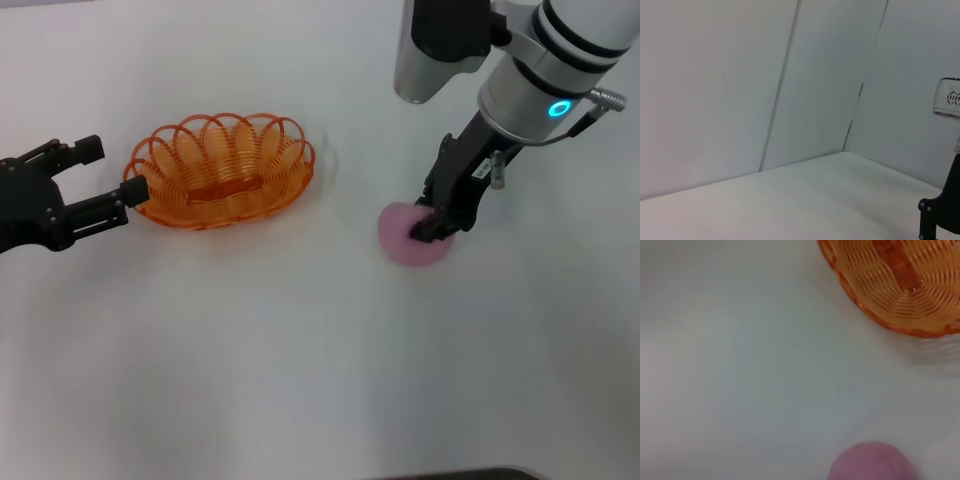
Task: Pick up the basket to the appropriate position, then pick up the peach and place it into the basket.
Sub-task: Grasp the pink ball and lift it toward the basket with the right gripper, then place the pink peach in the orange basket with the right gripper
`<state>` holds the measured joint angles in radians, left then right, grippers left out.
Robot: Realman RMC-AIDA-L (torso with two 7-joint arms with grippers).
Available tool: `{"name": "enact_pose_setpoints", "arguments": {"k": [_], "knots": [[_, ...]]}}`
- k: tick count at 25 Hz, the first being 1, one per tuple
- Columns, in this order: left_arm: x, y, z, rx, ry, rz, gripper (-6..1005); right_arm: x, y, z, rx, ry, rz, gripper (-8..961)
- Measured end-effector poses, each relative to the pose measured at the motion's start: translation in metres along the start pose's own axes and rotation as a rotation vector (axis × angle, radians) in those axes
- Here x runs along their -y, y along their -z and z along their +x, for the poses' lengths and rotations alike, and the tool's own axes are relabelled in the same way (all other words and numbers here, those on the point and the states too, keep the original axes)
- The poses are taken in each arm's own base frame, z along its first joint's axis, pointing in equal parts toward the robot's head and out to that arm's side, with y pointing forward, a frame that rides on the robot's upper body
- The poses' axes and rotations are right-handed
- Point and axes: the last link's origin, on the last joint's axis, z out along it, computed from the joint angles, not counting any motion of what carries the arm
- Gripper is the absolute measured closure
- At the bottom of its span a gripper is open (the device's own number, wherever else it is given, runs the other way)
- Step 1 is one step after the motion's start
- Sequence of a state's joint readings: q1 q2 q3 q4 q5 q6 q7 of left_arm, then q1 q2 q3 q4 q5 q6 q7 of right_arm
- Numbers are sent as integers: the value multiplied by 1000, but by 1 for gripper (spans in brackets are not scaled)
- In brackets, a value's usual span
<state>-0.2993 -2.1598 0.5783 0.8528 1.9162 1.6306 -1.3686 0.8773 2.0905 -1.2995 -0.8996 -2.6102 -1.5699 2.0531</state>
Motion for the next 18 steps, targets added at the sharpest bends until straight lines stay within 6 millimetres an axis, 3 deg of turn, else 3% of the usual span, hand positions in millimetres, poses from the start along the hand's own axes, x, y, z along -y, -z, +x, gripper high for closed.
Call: {"name": "enact_pose_setpoints", "arguments": {"k": [5,7,8,15,18], "knots": [[0,-1,2,-2,1,-2,149,1,16,-4,25,12,20,633],[1,-1,4,-2,1,-3,149,2,35,-9,76,19,43,697],[1,-2,4,-2,0,-4,149,2,35,-9,76,19,43,706],[2,-3,5,-3,-3,-5,150,5,84,-37,319,56,123,781],[2,-3,5,-3,-1,-6,150,9,79,-54,375,69,135,804]]}}
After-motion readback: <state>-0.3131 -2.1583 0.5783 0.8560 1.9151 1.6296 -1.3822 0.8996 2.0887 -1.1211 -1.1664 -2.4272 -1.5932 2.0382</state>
